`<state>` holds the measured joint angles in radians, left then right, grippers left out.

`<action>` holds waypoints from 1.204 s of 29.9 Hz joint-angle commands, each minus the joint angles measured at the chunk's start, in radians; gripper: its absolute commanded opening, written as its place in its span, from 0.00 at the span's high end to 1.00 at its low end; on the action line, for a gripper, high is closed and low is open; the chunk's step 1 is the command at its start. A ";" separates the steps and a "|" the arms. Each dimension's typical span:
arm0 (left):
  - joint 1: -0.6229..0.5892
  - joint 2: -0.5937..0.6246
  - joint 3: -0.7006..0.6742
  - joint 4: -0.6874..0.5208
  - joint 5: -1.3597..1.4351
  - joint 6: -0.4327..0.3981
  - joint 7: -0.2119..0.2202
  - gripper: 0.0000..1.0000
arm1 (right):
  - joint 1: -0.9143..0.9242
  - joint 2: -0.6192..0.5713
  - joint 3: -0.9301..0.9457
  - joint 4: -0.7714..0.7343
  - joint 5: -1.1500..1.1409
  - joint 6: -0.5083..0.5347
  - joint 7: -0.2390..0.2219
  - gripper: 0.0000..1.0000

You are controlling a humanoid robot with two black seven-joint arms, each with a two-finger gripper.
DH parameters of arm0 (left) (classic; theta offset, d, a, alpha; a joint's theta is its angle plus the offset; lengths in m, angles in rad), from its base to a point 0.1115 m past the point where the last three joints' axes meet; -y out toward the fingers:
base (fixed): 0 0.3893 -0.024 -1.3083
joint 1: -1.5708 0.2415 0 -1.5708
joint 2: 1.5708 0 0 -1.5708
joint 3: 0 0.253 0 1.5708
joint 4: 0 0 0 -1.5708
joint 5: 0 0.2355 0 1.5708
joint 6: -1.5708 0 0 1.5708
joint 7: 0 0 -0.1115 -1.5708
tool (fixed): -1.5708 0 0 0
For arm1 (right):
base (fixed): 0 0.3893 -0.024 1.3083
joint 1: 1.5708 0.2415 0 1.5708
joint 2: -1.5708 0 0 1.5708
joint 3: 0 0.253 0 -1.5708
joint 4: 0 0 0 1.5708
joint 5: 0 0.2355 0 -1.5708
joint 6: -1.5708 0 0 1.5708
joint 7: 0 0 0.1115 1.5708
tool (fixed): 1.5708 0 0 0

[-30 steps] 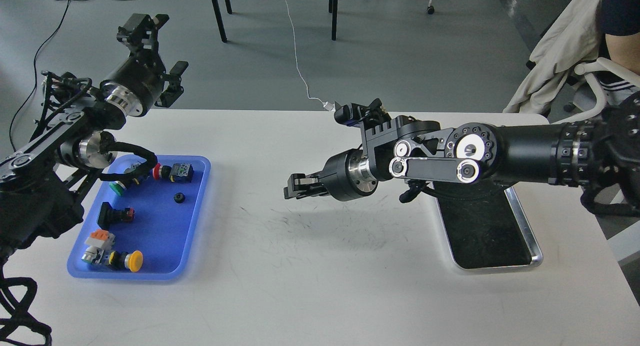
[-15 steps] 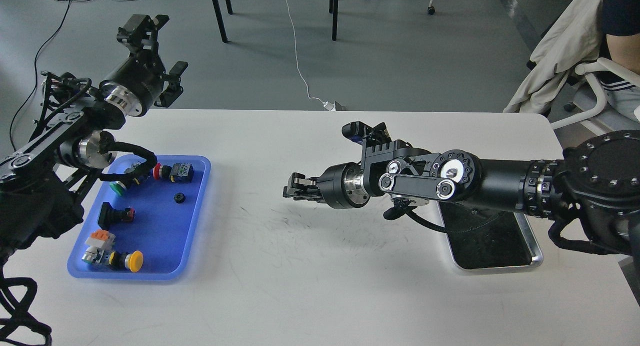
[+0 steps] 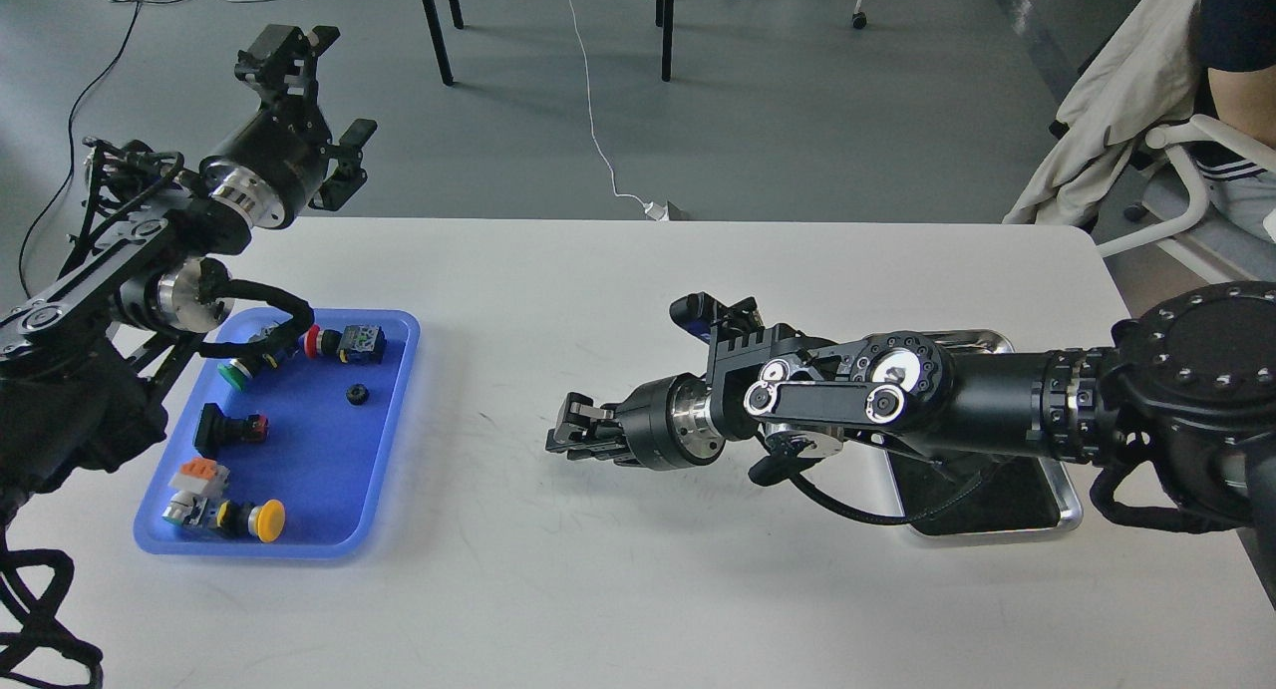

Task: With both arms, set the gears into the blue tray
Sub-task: 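Carry the black part to the table center and release it, then raise the right arm away from the table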

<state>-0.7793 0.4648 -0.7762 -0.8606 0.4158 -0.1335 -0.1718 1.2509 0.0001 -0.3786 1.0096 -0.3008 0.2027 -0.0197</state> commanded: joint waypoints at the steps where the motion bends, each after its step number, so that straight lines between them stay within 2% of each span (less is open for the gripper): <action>1: 0.002 0.002 0.002 0.000 0.000 0.000 0.000 0.00 | -0.016 0.000 0.000 -0.016 -0.004 -0.002 -0.031 0.90; 4: 0.002 0.002 0.003 0.000 0.000 0.000 0.000 0.00 | -0.024 0.000 -0.002 -0.019 -0.006 -0.002 -0.037 0.88; 7: 0.003 0.002 0.003 0.000 0.000 0.000 0.000 0.00 | -0.028 0.000 -0.002 -0.023 -0.004 -0.011 -0.039 0.79; 9: 0.003 0.002 0.003 0.000 0.000 0.000 0.000 0.00 | -0.028 0.000 -0.002 -0.023 -0.003 -0.014 -0.039 0.63; 11: 0.005 0.002 0.005 0.000 0.000 0.000 0.000 0.00 | -0.028 0.000 -0.003 -0.025 0.003 -0.016 -0.039 0.53; 16: 0.008 0.002 0.006 0.000 0.000 0.000 -0.002 0.00 | -0.021 0.000 0.010 -0.034 0.011 -0.016 -0.036 0.08; 23: 0.008 0.002 0.006 0.000 0.000 0.000 0.000 0.00 | 0.004 0.000 0.079 -0.062 0.014 -0.008 -0.034 0.03; 34: 0.002 0.000 0.009 0.002 0.006 -0.002 0.008 0.00 | 0.076 0.000 0.234 -0.063 0.031 0.053 -0.029 0.03; 36: -0.001 0.000 0.012 0.002 0.030 0.000 0.009 0.00 | 0.076 -0.089 0.295 -0.054 0.032 0.064 -0.026 0.03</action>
<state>-0.7773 0.4653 -0.7672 -0.8589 0.4218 -0.1344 -0.1660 1.3216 -0.0066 -0.1545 0.9449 -0.2701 0.2517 -0.0488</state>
